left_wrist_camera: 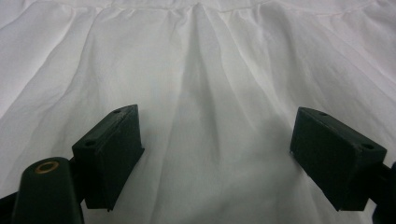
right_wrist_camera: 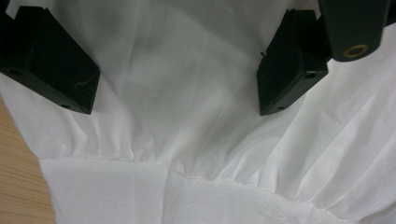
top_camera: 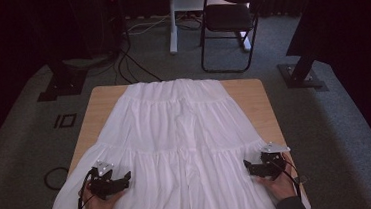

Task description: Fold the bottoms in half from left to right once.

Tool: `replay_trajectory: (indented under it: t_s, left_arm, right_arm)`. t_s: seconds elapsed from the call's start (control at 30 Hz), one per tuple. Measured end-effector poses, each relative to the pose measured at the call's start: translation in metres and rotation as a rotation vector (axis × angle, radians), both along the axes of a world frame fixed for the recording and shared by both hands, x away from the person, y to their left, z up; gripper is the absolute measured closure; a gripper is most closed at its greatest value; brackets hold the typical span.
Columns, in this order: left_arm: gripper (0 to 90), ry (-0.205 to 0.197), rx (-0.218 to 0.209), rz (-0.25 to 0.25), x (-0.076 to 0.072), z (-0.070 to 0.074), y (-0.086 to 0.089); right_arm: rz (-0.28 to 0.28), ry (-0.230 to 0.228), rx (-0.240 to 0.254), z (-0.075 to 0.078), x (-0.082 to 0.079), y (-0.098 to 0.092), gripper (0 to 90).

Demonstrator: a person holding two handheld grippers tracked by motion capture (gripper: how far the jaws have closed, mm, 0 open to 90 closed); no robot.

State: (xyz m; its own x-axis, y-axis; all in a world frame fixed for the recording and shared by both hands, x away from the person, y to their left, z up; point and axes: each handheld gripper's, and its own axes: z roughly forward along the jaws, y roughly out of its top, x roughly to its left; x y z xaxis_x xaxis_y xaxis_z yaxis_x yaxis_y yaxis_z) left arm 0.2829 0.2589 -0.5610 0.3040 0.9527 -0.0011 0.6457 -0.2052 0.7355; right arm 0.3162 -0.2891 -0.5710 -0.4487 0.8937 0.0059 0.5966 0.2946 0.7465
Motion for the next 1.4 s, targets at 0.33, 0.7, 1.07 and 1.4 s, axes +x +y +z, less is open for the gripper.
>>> replay_trajectory:
  t_s: [0.33, 0.7, 1.07, 1.4]
  left_arm:
    - [21.3, -0.006, 0.027, -0.006, 0.001, 0.0, -0.001]
    - [20.0, -0.026, 0.05, 0.023, 0.0, 0.011, 0.01]
    - [17.8, -0.028, 0.067, 0.208, 0.013, 0.022, 0.095]
    - [14.5, 0.032, 0.024, 0.213, 0.011, 0.004, 0.111]
  right_arm:
    - [0.001, -0.005, 0.0, 0.0, -0.001, 0.0, 14.3]
    - [-0.006, -0.006, 0.004, 0.0, -0.003, 0.0, 15.8]
    - [-0.008, -0.006, 0.003, 0.0, -0.004, 0.0, 15.8]
    - [-0.008, -0.006, 0.003, 0.0, -0.004, 0.0, 15.8]
